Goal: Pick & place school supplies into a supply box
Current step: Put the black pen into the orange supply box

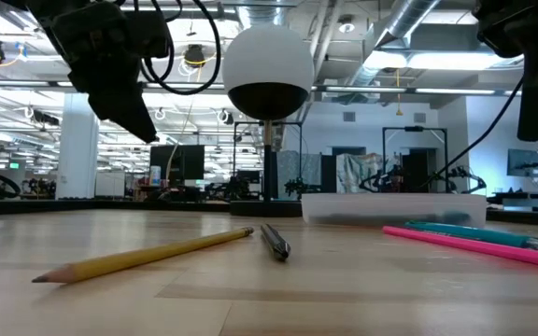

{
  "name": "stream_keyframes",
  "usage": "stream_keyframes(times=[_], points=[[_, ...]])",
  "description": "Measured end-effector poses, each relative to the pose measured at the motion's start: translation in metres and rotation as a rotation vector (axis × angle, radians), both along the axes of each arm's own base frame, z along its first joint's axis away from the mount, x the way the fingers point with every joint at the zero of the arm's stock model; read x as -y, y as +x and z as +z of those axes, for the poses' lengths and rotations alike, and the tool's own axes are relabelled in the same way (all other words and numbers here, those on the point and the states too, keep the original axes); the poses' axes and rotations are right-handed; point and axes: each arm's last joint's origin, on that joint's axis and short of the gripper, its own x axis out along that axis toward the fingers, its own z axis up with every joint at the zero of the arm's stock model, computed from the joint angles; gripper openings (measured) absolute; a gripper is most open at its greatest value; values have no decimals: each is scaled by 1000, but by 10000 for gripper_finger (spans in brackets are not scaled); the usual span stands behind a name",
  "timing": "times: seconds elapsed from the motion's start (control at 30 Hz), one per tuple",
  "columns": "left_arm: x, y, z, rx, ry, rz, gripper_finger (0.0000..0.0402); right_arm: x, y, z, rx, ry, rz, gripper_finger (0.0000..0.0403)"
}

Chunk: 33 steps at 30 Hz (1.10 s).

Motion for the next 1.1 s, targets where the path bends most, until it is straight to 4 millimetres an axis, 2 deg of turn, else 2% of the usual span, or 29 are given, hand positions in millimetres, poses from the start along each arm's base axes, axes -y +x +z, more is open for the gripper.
stream_keyframes(times=[0.87, 1.1], points=[[-1, 0, 0, -1, 42, 15, 89, -1, 1, 0, 11, 24, -9, 107], [-1, 0, 0, 1, 19, 32, 89, -5, 4, -14, -91, 101, -71, 107]])
